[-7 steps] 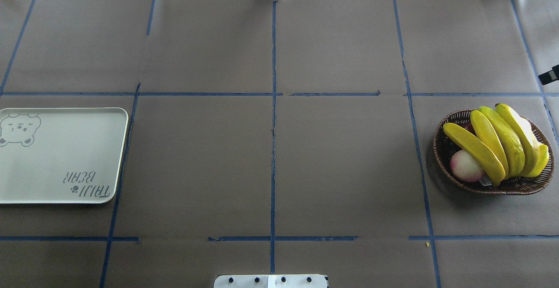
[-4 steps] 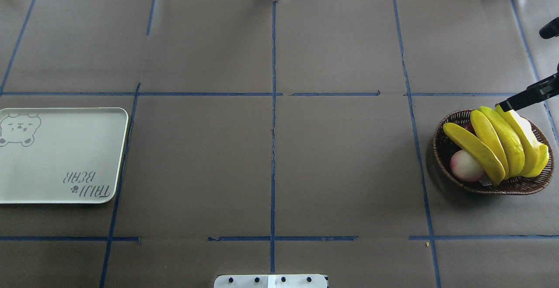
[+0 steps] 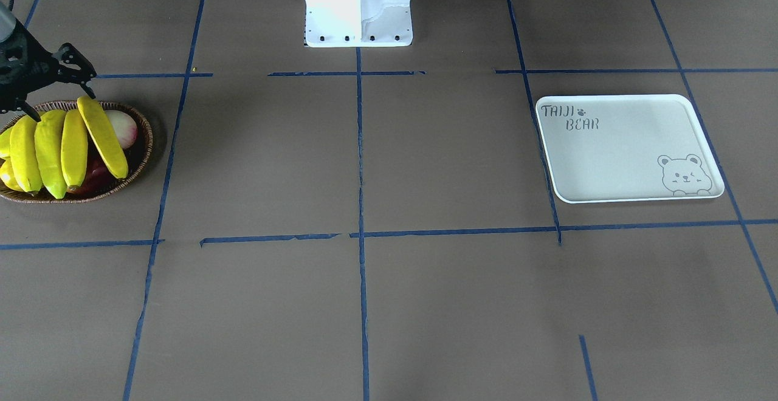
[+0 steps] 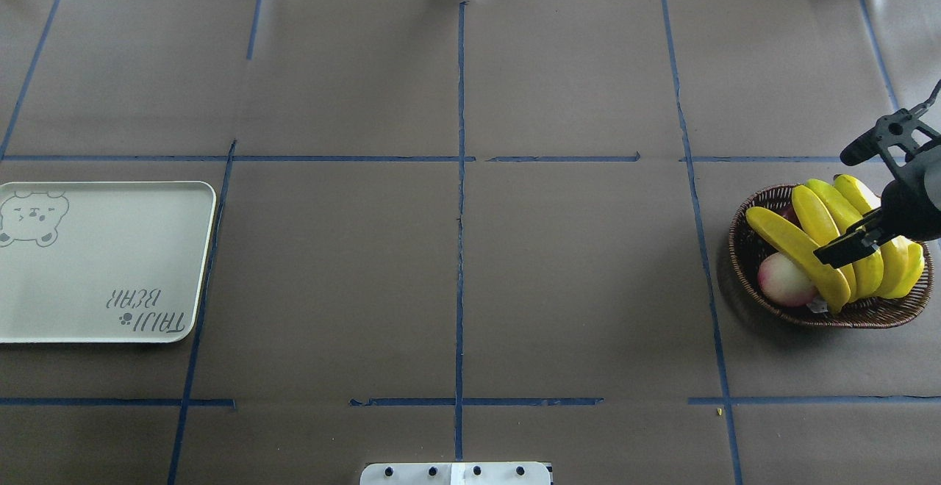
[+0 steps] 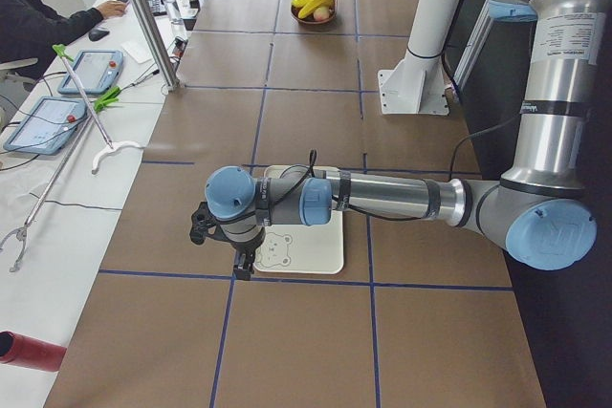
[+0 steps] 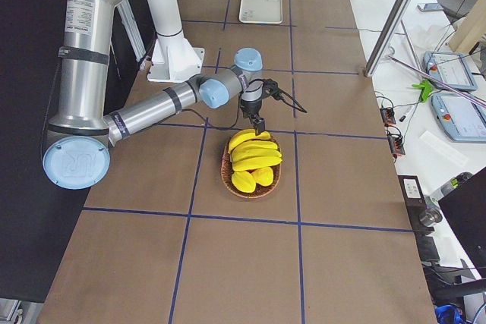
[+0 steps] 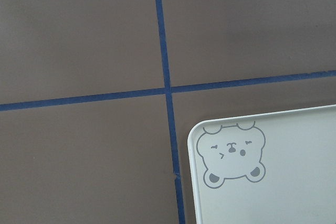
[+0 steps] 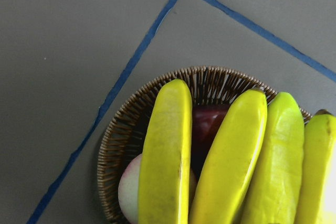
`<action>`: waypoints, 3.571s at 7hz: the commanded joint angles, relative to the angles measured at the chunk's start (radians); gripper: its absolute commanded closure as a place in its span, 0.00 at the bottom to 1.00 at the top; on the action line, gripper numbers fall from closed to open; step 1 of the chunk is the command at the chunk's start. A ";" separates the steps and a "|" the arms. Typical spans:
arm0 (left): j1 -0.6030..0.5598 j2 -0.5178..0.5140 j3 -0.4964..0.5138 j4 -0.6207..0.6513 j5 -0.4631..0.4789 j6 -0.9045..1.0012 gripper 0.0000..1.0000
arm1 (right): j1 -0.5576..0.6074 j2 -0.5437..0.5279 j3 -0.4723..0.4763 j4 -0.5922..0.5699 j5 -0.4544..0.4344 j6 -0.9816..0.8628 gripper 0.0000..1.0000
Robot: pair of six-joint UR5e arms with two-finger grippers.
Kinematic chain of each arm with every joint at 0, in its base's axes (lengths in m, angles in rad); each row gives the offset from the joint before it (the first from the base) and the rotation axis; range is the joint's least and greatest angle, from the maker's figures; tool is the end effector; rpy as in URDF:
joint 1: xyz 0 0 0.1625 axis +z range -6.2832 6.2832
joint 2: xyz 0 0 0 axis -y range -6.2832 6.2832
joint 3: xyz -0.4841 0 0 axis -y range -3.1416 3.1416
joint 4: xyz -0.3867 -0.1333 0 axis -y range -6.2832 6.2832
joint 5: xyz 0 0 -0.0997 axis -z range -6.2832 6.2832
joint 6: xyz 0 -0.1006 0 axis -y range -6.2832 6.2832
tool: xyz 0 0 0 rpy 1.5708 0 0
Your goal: Transfer all bananas from basket to plate
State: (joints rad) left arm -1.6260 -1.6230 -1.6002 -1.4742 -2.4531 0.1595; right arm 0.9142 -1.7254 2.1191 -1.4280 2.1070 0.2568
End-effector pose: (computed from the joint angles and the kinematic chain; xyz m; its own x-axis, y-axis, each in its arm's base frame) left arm -0.0836 -0.5056 0.6798 0.6345 0.1125 -0.7647 -0.0462 0.9931 0.1078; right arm -0.1869 -0.3767 0.5159 0.6377 -0.5347 0.5545 0.3750 0.8443 0.3828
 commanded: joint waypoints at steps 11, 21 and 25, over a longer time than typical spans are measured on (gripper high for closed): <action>0.000 0.000 -0.009 -0.017 -0.001 0.002 0.00 | -0.074 0.009 -0.059 -0.003 -0.025 0.005 0.40; 0.160 -0.018 -0.173 -0.255 0.005 -0.507 0.00 | 0.062 0.330 -0.012 0.099 0.225 0.704 0.99; 0.538 -0.232 -0.146 -0.773 0.119 -1.480 0.01 | -0.227 0.380 -0.056 0.598 -0.177 1.262 0.99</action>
State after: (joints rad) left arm -1.1866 -1.7631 -1.7485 -2.1636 -2.3864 -1.0606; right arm 0.7978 -1.3545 2.0734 -0.9725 2.0858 1.3790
